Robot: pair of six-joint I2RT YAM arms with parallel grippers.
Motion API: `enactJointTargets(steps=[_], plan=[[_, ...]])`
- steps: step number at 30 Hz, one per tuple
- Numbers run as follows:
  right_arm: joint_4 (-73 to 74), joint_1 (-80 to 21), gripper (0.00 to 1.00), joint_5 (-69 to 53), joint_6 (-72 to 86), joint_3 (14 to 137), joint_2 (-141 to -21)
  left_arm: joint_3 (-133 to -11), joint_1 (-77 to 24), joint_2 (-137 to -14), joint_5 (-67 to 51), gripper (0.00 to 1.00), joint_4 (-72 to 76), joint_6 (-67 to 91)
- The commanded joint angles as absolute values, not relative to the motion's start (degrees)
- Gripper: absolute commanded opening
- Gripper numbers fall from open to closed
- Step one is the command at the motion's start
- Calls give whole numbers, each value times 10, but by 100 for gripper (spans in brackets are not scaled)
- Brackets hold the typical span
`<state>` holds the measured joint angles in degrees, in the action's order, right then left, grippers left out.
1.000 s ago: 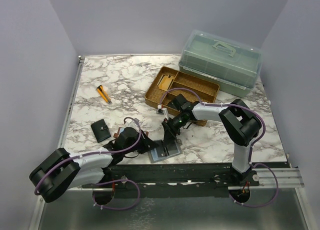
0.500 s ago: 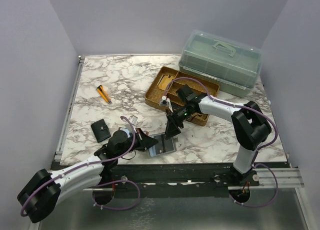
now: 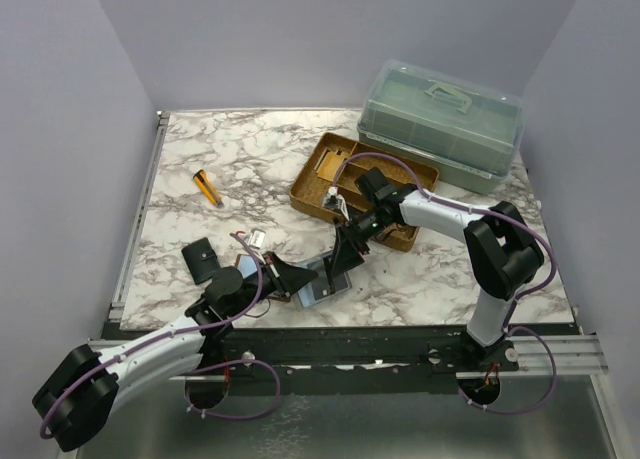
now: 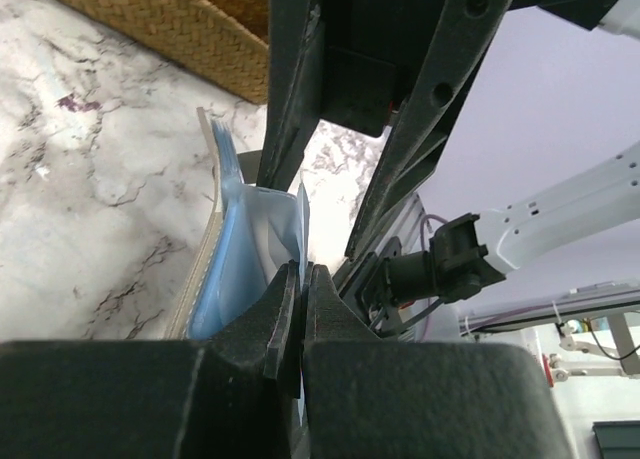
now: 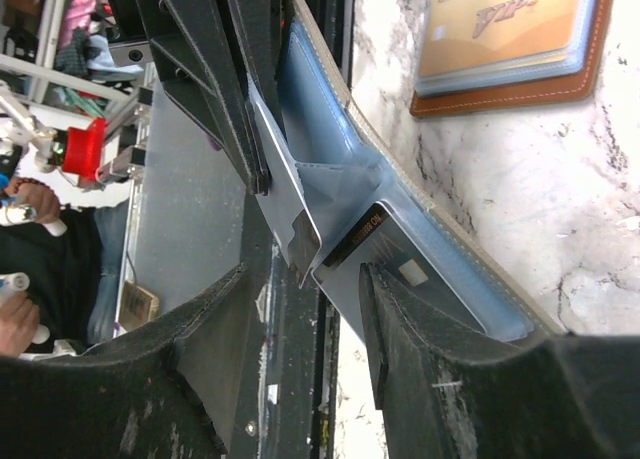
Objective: Take the credit cards out of the card holder
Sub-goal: Remove the credit card from the card holder.
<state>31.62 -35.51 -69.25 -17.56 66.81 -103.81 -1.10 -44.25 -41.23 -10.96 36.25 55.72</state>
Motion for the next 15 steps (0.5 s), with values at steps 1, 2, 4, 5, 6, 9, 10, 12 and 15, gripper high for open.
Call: enactJointTargets(steps=[1, 2, 4, 5, 6, 9, 10, 12, 15], plan=[[305, -352, 52, -755, -159, 669, -1037, -9, -442, -419, -118, 0, 451, 577], [304, -352, 51, -762, -158, 669, -1038, -9, -442, -424, -118, 0, 460, 580], [300, -352, 50, -773, -152, 667, -1037, -11, -443, -437, -118, 0, 478, 584], [297, -352, 50, -778, -151, 668, -1036, -12, -442, -444, -119, 0, 487, 585], [297, -352, 50, -782, -149, 669, -1036, -14, -443, -453, -119, 0, 496, 587], [295, -352, 46, -800, -144, 670, -1037, -23, -445, -478, -120, 0, 513, 586], [295, -352, 45, -805, -143, 671, -1037, -26, -445, -487, -121, 0, 518, 585], [294, -352, 41, -811, -140, 671, -1039, -33, -446, -502, -124, 0, 529, 584], [294, -352, 27, -809, -137, 671, -1041, -40, -446, -514, -127, 0, 538, 582]])
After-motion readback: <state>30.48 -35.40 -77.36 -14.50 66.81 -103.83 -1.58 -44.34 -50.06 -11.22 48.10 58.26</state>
